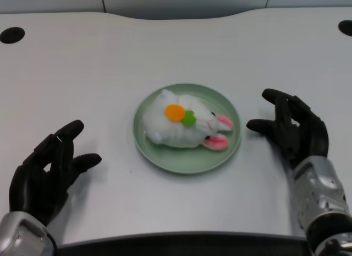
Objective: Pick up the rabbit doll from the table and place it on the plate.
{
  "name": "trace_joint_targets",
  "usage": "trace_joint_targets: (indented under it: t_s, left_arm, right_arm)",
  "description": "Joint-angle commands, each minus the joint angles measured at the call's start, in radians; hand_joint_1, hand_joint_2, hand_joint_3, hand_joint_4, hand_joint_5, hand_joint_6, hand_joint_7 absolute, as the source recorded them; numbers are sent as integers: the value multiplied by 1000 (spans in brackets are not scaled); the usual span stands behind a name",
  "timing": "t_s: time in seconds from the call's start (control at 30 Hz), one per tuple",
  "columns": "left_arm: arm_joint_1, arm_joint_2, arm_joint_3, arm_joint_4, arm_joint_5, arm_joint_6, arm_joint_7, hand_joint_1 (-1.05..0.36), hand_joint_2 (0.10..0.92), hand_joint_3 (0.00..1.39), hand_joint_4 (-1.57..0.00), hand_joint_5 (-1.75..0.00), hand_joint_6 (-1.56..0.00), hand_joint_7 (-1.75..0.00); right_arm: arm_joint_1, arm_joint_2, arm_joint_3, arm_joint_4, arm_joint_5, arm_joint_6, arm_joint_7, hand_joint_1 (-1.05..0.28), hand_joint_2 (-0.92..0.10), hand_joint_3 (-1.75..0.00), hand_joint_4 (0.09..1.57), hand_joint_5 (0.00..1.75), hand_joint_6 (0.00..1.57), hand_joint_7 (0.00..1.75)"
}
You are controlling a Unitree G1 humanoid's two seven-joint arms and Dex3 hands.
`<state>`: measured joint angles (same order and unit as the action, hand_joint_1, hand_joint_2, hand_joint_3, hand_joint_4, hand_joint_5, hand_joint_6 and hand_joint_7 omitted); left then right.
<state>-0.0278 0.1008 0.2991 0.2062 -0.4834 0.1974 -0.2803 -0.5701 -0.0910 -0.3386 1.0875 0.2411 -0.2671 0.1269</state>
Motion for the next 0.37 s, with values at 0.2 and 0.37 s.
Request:
trace_joint_targets:
  t_s: [0.2, 0.37]
  left_arm:
    - [6, 2, 9, -5, 5, 7, 8, -517, 921, 357, -413, -1386, -594, -416]
    - [5, 3, 15, -3, 1, 13, 6, -501, 921, 328, -437, -1375, -575, -424]
  right_arm:
    - [-8, 1, -7, 9, 6, -3, 4, -386, -921, -384, 716, 1163, 651, 762]
    - [-7, 1, -2, 8, -1, -4, -1, -387, -921, -381, 714, 1166, 655, 758]
